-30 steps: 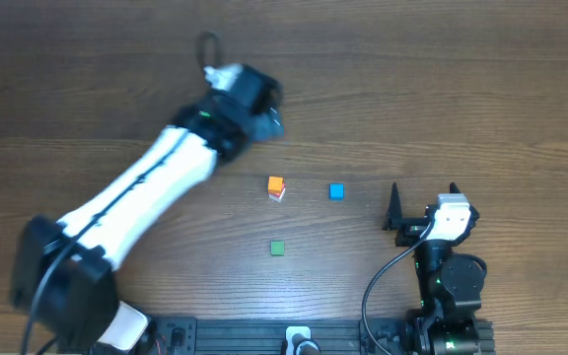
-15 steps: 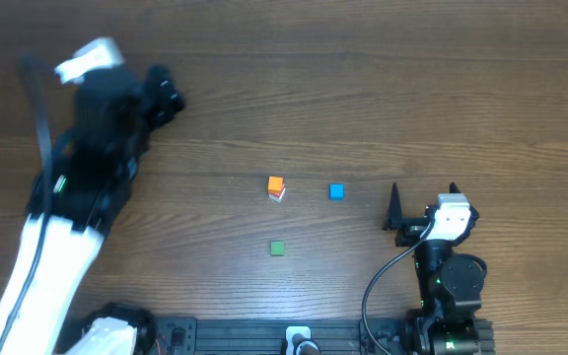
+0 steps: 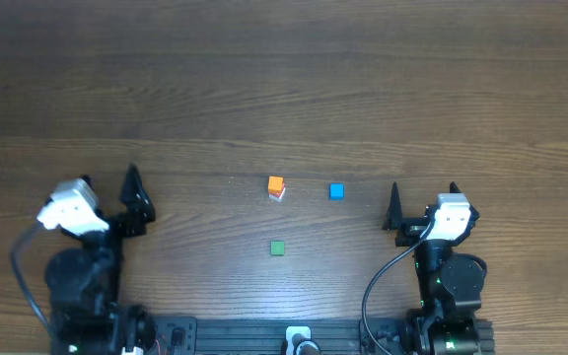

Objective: Stack Cubes

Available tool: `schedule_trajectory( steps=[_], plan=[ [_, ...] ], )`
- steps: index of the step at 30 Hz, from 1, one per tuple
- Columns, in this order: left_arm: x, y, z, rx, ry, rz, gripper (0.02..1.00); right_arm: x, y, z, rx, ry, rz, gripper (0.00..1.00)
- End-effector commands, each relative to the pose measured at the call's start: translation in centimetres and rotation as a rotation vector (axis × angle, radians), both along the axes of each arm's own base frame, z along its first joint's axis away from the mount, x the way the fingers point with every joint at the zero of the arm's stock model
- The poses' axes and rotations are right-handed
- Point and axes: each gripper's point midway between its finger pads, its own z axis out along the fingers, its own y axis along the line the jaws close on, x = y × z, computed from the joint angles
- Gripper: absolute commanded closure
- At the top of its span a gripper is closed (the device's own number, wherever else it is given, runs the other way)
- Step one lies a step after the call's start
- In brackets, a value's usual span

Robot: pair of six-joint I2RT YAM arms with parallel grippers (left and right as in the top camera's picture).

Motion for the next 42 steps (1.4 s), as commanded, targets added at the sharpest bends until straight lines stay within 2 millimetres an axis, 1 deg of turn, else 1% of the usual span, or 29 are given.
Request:
schedule_trajectory(
  steps=[1,3,5,11,14,15,18,42],
  plan=[
    [-0.1,-1.4,-3.0,0.057,-0.010,-0.094,0.150,0.0,-0.1,-0.2,-0.004,-0.001,-0.001,0.007],
    [0.1,-1.9,-3.8,0.054,-0.015,-0.119,0.143,0.0,-0.1,-0.2,-0.004,-0.001,-0.001,0.007],
    [0.2,-2.4,-4.1,0.051,-0.019,-0.147,0.134,0.0,-0.1,-0.2,-0.004,-0.001,-0.001,0.007],
    [0.3,-3.6,-3.0,0.058,-0.068,-0.202,0.115,0.0,-0.1,-0.2,-0.004,-0.001,-0.001,0.009],
    [0.3,-4.0,-3.2,0.103,-0.069,-0.223,0.051,0.0,-0.1,-0.2,-0.004,-0.001,-0.001,0.009],
    [0.3,-4.1,-3.5,0.106,-0.067,-0.224,0.020,0.0,-0.1,-0.2,-0.004,-0.001,-0.001,0.009],
    [0.6,-3.8,-4.6,0.106,-0.065,-0.210,0.023,0.0,-0.1,-0.2,-0.004,-0.001,-0.001,0.009],
    [0.6,-3.9,-4.6,0.102,-0.064,-0.212,0.020,0.0,-0.1,-0.2,-0.004,-0.001,-0.001,0.007]
  ],
)
